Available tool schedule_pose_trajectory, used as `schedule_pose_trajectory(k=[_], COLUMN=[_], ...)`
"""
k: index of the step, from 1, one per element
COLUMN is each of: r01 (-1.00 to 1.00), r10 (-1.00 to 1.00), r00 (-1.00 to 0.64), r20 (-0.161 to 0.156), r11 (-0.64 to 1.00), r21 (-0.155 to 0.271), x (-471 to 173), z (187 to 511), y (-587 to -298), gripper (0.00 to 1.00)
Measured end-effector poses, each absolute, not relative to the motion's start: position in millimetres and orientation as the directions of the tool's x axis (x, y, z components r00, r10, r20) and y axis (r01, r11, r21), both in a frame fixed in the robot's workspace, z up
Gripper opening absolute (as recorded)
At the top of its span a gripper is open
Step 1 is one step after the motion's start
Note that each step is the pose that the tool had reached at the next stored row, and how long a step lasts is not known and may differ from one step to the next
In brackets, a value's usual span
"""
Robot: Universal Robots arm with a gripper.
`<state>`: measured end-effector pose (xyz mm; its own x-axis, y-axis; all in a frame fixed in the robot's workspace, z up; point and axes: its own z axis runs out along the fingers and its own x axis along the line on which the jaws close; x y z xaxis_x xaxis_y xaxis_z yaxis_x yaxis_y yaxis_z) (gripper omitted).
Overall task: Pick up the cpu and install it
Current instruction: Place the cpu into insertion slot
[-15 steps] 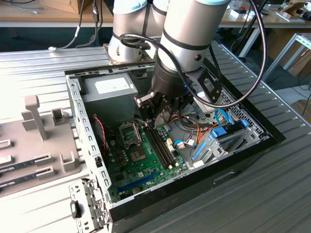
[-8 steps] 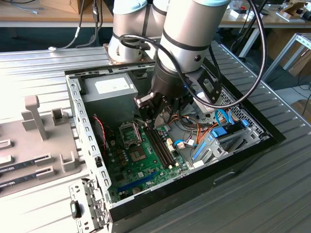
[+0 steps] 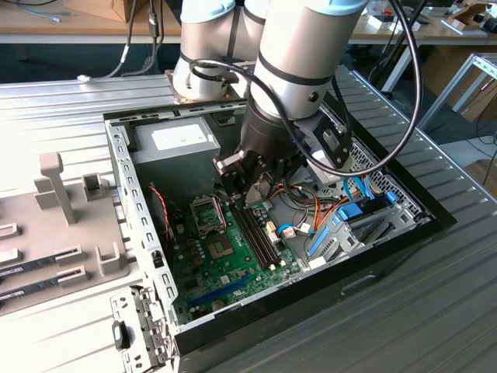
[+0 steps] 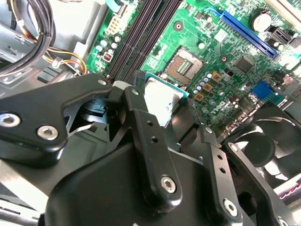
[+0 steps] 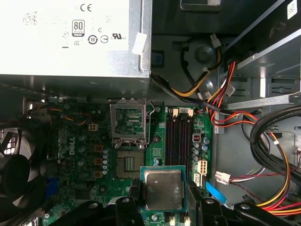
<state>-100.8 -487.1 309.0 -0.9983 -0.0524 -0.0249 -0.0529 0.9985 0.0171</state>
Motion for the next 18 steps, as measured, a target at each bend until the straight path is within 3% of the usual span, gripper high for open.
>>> schedule_pose_trajectory(k=[18], r01=[-0.053], r10=[-0.052], r00=[-0.998], r20=[-0.025], r11=[0.998], r21=[0.017], x=[-101.2], z=[293.3], y=[-487.1], gripper=[0.47])
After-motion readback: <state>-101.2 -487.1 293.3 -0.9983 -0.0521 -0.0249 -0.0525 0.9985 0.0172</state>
